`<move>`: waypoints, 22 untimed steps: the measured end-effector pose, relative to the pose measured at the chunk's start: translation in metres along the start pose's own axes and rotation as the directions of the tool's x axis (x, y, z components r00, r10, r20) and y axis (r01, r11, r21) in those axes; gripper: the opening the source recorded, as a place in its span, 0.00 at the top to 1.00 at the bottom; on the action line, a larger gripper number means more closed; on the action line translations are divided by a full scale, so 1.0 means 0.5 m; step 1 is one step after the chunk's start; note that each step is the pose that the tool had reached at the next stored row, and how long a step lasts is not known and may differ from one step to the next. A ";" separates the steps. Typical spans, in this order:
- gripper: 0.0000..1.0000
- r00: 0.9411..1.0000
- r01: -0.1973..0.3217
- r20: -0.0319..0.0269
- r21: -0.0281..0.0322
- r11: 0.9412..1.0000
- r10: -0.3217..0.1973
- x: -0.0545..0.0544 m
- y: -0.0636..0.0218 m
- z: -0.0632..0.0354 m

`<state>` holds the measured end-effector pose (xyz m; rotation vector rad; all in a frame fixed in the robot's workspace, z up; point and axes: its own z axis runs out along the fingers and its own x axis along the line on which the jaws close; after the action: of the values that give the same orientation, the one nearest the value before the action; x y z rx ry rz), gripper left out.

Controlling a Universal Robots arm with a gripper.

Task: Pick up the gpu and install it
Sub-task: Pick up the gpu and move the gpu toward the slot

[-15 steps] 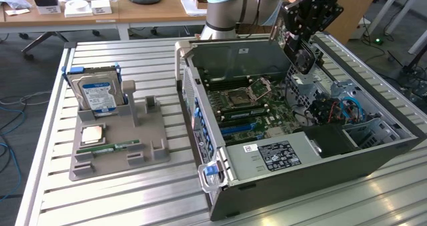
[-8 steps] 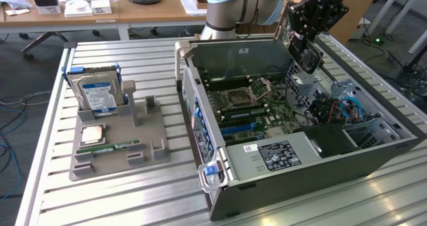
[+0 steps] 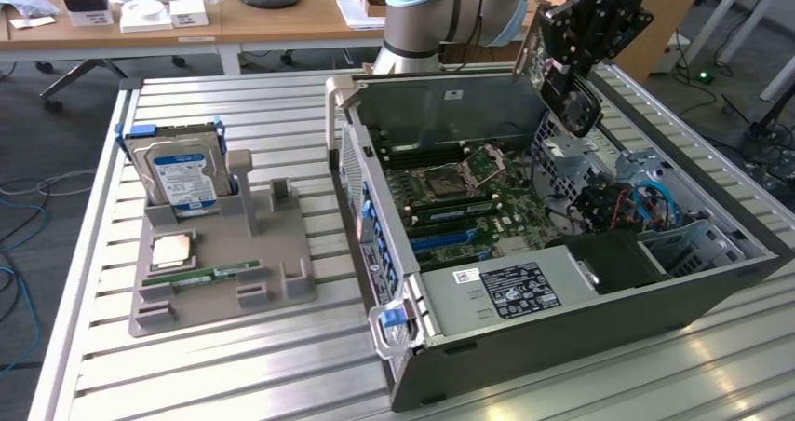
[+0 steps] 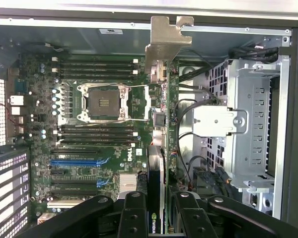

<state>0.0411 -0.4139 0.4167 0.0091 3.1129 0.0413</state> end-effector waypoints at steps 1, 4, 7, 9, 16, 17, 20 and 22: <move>0.74 1.000 0.000 0.000 0.000 1.000 0.000 0.000 0.000 0.000; 0.74 1.000 0.000 0.000 0.000 1.000 0.000 0.000 0.000 0.002; 0.74 1.000 0.000 0.000 0.000 1.000 0.000 0.000 0.000 0.003; 0.74 1.000 0.000 0.000 0.000 1.000 0.000 0.000 0.000 0.003; 0.74 1.000 0.000 0.000 0.000 1.000 0.000 -0.005 0.000 0.005; 0.74 1.000 0.000 0.000 0.000 1.000 0.000 -0.007 0.000 0.005; 0.74 1.000 0.000 0.000 0.000 1.000 0.000 -0.010 0.000 0.006; 0.74 1.000 0.000 0.000 0.000 1.000 0.000 -0.011 0.000 0.006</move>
<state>0.0469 -0.4139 0.4137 0.0092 3.1130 0.0413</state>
